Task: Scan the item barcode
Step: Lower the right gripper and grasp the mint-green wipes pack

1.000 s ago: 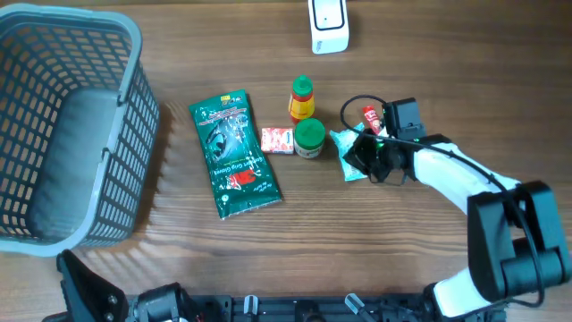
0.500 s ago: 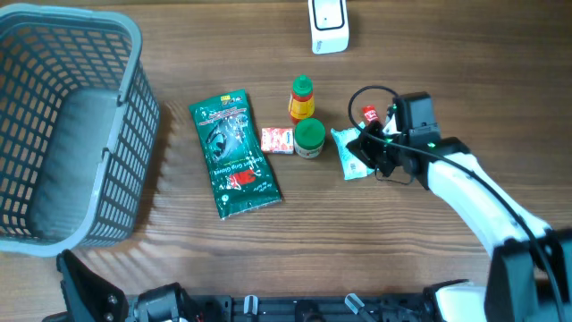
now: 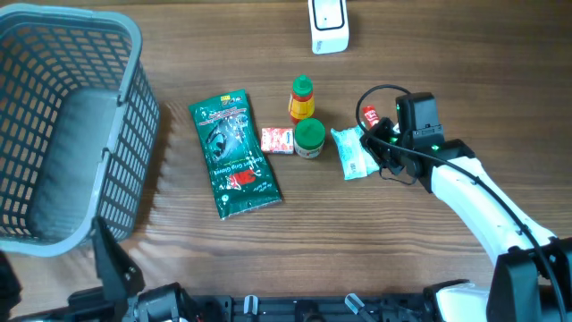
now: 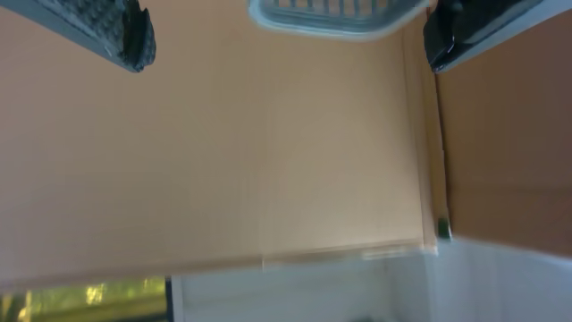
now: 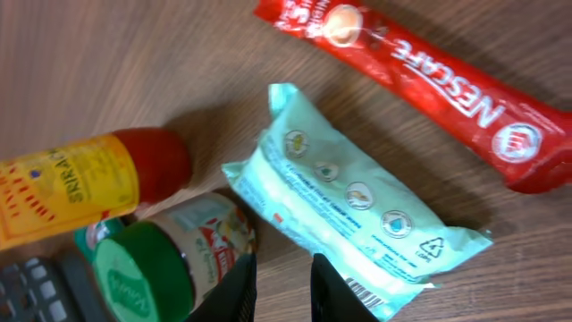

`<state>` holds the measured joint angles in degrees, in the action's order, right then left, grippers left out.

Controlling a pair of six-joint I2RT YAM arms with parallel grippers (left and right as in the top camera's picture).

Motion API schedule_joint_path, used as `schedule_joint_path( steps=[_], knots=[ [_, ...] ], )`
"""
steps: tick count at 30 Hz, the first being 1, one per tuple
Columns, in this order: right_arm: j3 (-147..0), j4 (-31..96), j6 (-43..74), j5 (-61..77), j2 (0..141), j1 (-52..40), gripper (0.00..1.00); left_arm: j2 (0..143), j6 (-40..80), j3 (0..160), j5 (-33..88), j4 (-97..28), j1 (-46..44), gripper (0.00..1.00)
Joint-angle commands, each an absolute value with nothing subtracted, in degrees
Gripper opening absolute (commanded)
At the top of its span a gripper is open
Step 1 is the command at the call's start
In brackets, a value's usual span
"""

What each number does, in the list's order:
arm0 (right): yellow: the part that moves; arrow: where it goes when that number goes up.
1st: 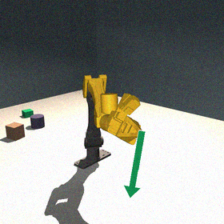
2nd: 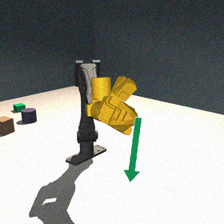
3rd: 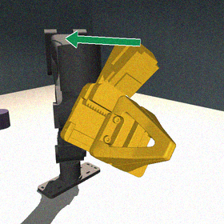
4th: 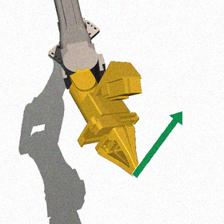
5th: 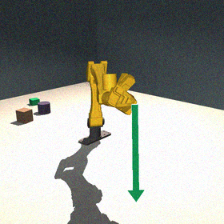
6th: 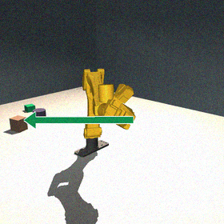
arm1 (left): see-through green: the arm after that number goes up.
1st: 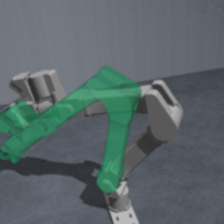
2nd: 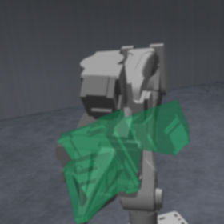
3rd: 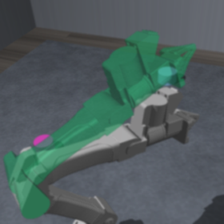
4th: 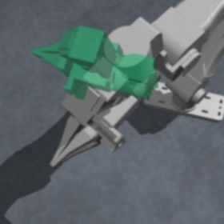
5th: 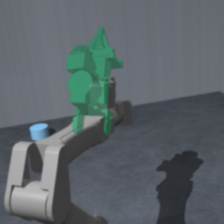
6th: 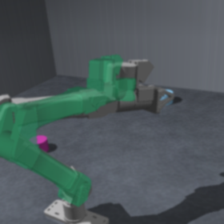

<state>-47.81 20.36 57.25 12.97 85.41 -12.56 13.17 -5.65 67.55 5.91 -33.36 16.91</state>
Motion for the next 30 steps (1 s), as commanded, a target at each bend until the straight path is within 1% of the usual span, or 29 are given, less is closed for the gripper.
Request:
schedule_joint_path(
  steps=[1, 7, 13, 14, 16, 19, 24, 27, 30],
  knots=[
    [-46.35, 20.03, 60.18, 10.41, 89.47, -12.38, 0.21, 12.69, -5.52, 67.42, 6.39, -37.58, 17.26, 1.00],
    [-46.35, 17.50, 60.18, 10.33, 95.94, -12.38, 0.24, 12.69, -5.50, 67.42, 6.42, -42.87, 17.26, 1.00],
    [-47.46, 17.58, 58.37, 15.38, 94.74, -12.32, 0.24, 10.31, -5.50, 67.33, 6.44, -45.36, 17.10, 1.00],
    [-48.03, 17.76, 57.08, 16.58, 94.08, -12.32, 0.28, 9.17, -5.50, 67.33, 6.44, -46.09, 17.10, 1.00],
    [-49.39, 19.22, 56.10, 17.91, 91.81, -12.32, 0.40, 6.66, -5.50, 67.29, 6.44, -47.18, 17.10, 1.00],
    [-50.39, 22.24, 56.12, 17.87, 86.39, -12.32, 0.52, 3.46, -5.50, 67.00, 6.42, -47.57, 17.10, 1.00],
    [-50.37, 24.47, 54.85, 17.82, 80.34, -12.32, 0.60, 3.20, -5.52, 66.96, 6.42, -47.83, 17.10, 1.00],
    [-50.37, 24.75, 50.30, 17.41, 79.61, -12.32, 0.70, 3.20, -5.52, 66.96, 6.42, -47.86, 17.10, 1.00],
    [-50.37, 24.73, 46.68, 15.92, 79.66, -12.32, 0.83, 3.20, -5.52, 66.96, 6.42, -47.88, 17.10, 1.00]
  ],
)
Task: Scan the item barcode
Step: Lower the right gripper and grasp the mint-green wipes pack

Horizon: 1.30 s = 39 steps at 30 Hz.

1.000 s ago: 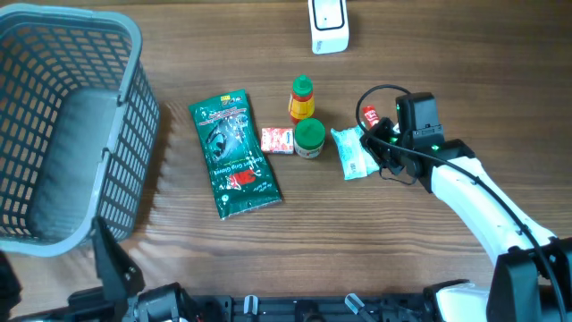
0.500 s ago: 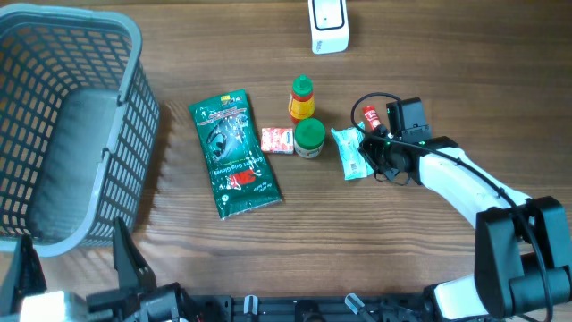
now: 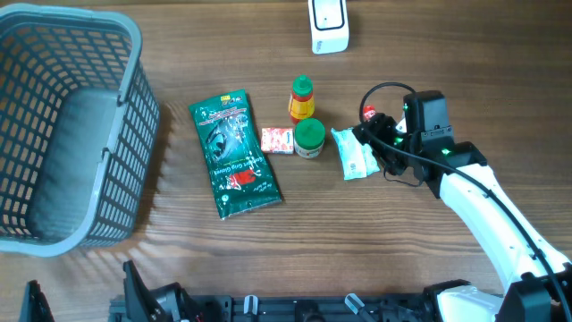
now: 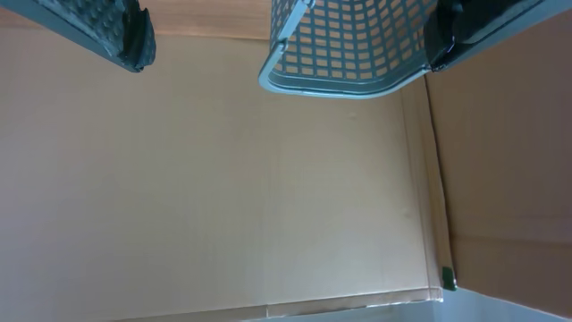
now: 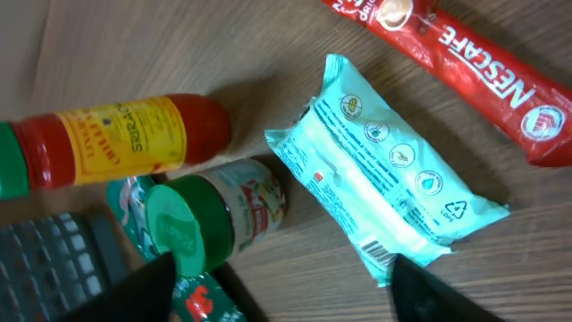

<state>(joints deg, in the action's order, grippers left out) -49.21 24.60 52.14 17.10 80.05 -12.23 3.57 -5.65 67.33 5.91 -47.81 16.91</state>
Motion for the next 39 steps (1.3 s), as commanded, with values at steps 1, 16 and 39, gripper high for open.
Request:
schedule_joint_path(
  steps=[1, 16, 39],
  knots=[
    [-50.37, 24.75, 45.67, 15.11, 79.66, -12.32, 0.86, 3.20, -5.52, 66.96, 6.42, -47.88, 17.10, 1.00],
    [-50.37, 14.41, 18.09, 21.30, 92.27, -12.32, 0.93, 3.20, -5.52, 66.96, 6.42, -47.90, 17.10, 1.00],
    [-50.81, 4.58, 16.88, 35.86, 105.60, -5.87, 0.88, 3.20, -5.52, 66.96, 6.42, -47.90, 17.10, 1.00]
  ],
)
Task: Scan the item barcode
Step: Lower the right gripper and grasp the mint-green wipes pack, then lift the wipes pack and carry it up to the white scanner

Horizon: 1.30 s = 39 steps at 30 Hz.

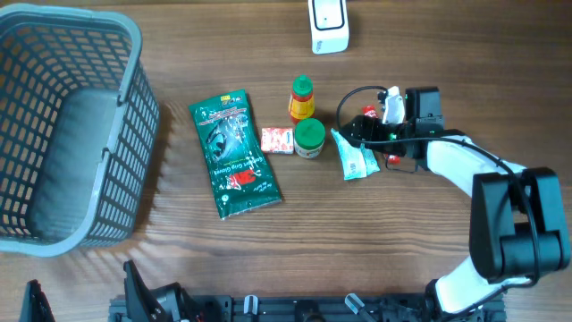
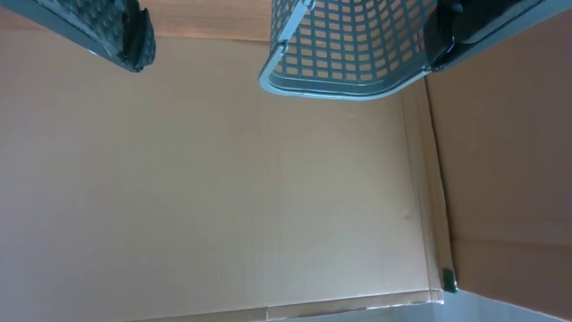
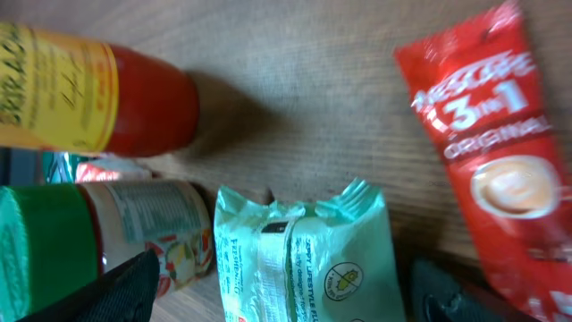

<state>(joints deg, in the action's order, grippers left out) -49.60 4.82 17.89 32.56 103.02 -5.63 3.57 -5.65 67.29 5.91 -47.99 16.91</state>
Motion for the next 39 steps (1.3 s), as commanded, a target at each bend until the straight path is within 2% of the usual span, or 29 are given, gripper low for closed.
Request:
schedule_joint_path(
  steps=[1, 2, 4, 5, 8, 12, 19, 24, 27, 36, 39],
  knots=[
    [-50.81, 4.73, 16.91, 35.83, 106.30, -5.89, 0.87, 3.20, -5.52, 66.96, 6.42, -47.90, 17.10, 1.00],
    [-50.81, 4.91, 16.91, 35.42, 107.20, -5.91, 0.86, 3.20, -5.52, 66.96, 6.42, -47.90, 17.10, 1.00],
    [-50.81, 5.28, 16.99, 34.37, 109.67, -5.91, 0.75, 3.20, -5.52, 66.96, 6.42, -47.90, 17.10, 1.00],
    [-50.81, 5.30, 17.15, 34.39, 110.72, -5.91, 0.67, 3.20, -5.50, 66.96, 6.42, -47.90, 17.10, 1.00],
    [-50.78, 5.45, 17.06, 34.41, 113.71, -5.91, 0.30, 3.20, -5.52, 66.96, 6.42, -47.90, 17.10, 1.00],
    [-50.81, 5.82, 17.04, 35.77, 113.43, -5.91, 0.04, 3.20, -5.52, 66.96, 6.42, -47.90, 17.10, 1.00],
    [-50.81, 8.99, 27.31, 36.14, 104.92, -1.54, 0.04, 3.20, -5.52, 66.96, 6.42, -47.90, 17.10, 1.00],
    [-50.78, 14.98, 28.82, 35.05, 90.43, 1.17, 0.04, 3.20, -5.52, 66.96, 6.42, -47.92, 17.10, 1.00],
    [-50.78, 21.28, 34.98, 28.56, 79.83, 1.15, 0.04, 3.20, -5.52, 66.96, 6.42, -47.92, 17.10, 1.00],
    [-50.54, 32.38, 35.14, 21.65, 51.48, 1.10, 0.04, 3.20, -5.52, 66.96, 6.42, -47.90, 17.10, 1.00],
    [-50.52, 36.03, 35.00, 18.83, 46.28, 1.10, 0.04, 3.20, -5.52, 66.96, 6.42, -47.90, 17.10, 1.00]
  ],
)
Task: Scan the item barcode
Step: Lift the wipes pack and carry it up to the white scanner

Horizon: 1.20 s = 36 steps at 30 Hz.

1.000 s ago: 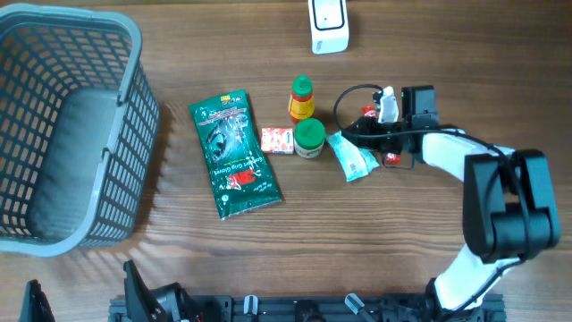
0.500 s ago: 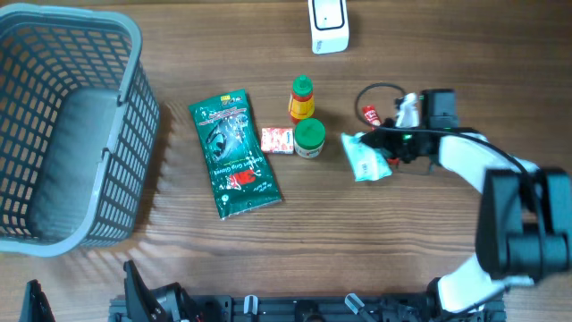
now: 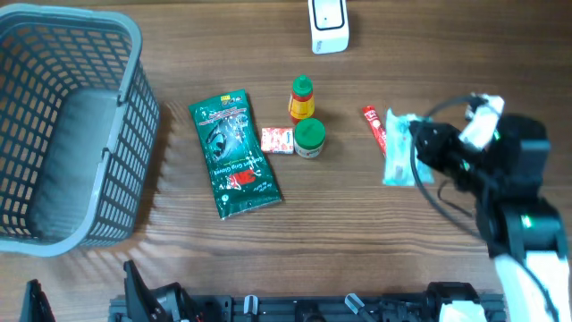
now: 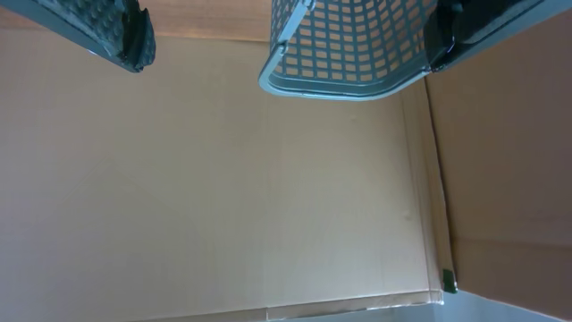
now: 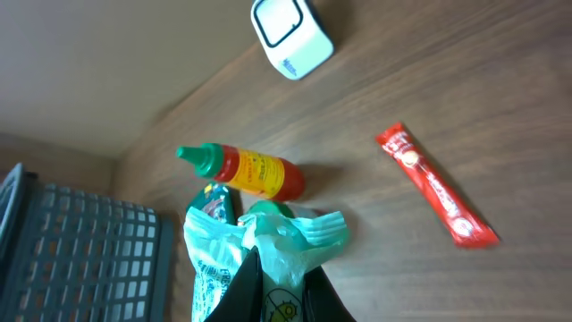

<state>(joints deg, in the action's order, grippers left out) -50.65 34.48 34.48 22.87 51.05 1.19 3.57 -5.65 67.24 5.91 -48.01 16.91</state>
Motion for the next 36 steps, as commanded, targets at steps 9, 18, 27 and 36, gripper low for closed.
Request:
schedule_joint_path(
  steps=[9, 18, 27, 36],
  knots=[
    [-50.52, 30.04, 15.77, 18.20, 46.02, 1.10, 0.05, 3.20, -5.52, 66.96, 6.42, -47.90, 17.10, 1.00],
    [-50.52, -0.21, 7.29, 14.15, 64.31, 1.10, 0.05, 3.20, -5.52, 66.96, 6.42, -47.92, 17.10, 1.00],
    [-51.68, -39.11, -4.29, -4.89, 87.72, -7.62, 0.05, 3.20, -5.52, 66.96, 6.42, -47.92, 17.10, 1.00],
    [-66.65, -54.61, -23.57, -18.87, 108.29, -14.81, 0.05, 3.20, -5.52, 66.96, 6.42, -47.92, 17.10, 1.00]
  ],
)
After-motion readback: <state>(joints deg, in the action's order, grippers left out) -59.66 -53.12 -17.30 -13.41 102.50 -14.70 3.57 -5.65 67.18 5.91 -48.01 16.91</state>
